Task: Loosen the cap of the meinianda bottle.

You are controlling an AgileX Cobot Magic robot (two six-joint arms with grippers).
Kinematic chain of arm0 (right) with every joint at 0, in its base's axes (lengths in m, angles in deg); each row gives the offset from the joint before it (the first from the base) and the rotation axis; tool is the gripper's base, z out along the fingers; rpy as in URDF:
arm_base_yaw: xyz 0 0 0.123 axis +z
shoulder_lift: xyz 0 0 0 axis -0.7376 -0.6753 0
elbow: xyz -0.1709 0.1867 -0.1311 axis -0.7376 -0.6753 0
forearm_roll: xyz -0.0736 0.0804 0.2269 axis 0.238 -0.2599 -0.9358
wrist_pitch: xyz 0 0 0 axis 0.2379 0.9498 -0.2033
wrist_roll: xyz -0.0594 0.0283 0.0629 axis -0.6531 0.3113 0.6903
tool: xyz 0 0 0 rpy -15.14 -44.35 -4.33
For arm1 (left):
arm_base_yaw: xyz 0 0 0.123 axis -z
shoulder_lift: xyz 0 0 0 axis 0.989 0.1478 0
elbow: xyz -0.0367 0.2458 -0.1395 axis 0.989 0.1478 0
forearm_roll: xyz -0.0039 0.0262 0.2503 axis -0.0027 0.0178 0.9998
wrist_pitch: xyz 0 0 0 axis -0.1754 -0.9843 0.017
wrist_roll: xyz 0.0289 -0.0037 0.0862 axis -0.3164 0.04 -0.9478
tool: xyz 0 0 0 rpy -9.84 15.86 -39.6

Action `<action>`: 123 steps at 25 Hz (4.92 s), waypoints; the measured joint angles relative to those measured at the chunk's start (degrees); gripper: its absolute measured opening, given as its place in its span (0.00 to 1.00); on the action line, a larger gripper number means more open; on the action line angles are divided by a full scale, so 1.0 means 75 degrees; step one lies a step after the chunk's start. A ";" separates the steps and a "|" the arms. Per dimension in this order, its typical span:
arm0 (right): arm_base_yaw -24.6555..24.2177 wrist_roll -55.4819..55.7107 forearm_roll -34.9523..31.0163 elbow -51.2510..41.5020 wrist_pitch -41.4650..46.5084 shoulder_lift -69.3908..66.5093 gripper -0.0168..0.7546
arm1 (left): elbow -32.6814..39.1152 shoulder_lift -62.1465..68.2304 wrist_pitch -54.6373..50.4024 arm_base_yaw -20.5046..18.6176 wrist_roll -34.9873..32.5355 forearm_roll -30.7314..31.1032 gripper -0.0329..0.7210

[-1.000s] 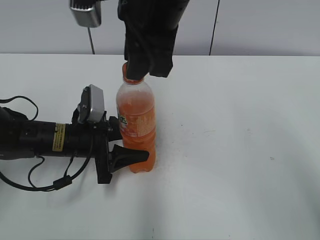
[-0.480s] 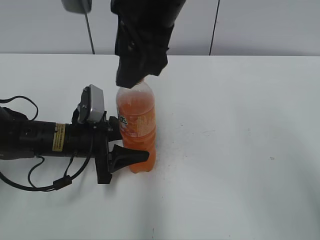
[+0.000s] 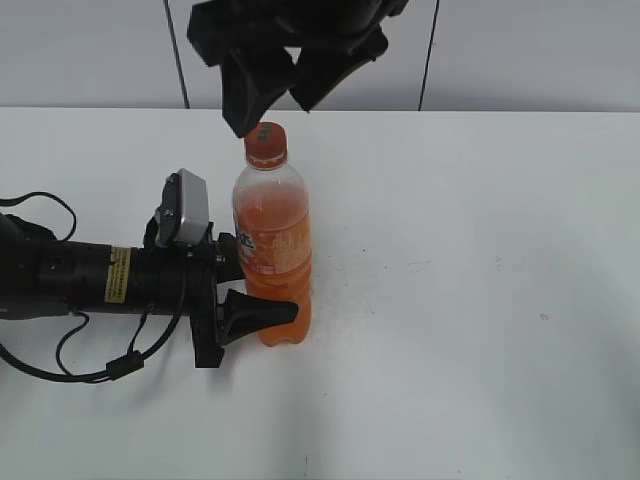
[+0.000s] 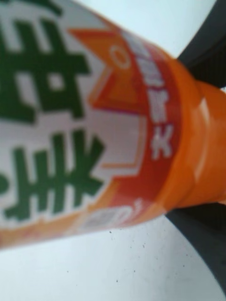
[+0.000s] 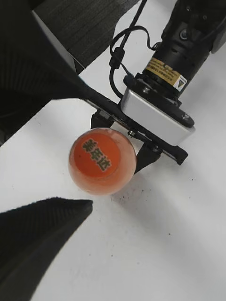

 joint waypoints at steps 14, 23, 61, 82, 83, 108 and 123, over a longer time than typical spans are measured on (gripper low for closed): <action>0.0000 0.0371 0.0056 0.0000 -0.0066 -0.0619 0.37 | 0.0000 0.0000 0.0000 0.0000 0.0000 0.0000 0.58; 0.0000 -0.3325 0.0047 0.0000 -0.0041 -0.0619 0.37 | 0.0000 0.0000 0.0000 0.0000 -0.0022 0.0000 0.58; -0.1645 0.1504 0.1571 -0.0243 0.0011 0.0868 0.37 | 0.0000 0.0000 -0.0003 0.0000 -0.0025 0.0001 0.58; -0.4717 0.1224 0.0497 -0.8245 -0.6800 0.1713 0.37 | 0.0000 0.0000 0.0041 0.0000 -0.0025 -0.0087 0.58; -0.4717 0.1224 0.0497 -0.8245 -0.7137 0.1500 0.37 | 0.0000 0.0000 0.0044 0.0000 -0.0025 -0.0093 0.58; -0.4673 0.1222 0.0706 -0.8253 -0.8941 -0.0351 0.77 | 0.0000 0.0000 0.0061 0.0000 -0.0025 -0.0101 0.58; -0.4632 0.1204 0.0713 -0.8253 -0.8584 0.0374 0.77 | 0.0007 -0.0556 -0.0223 -0.1645 0.0994 0.2657 0.81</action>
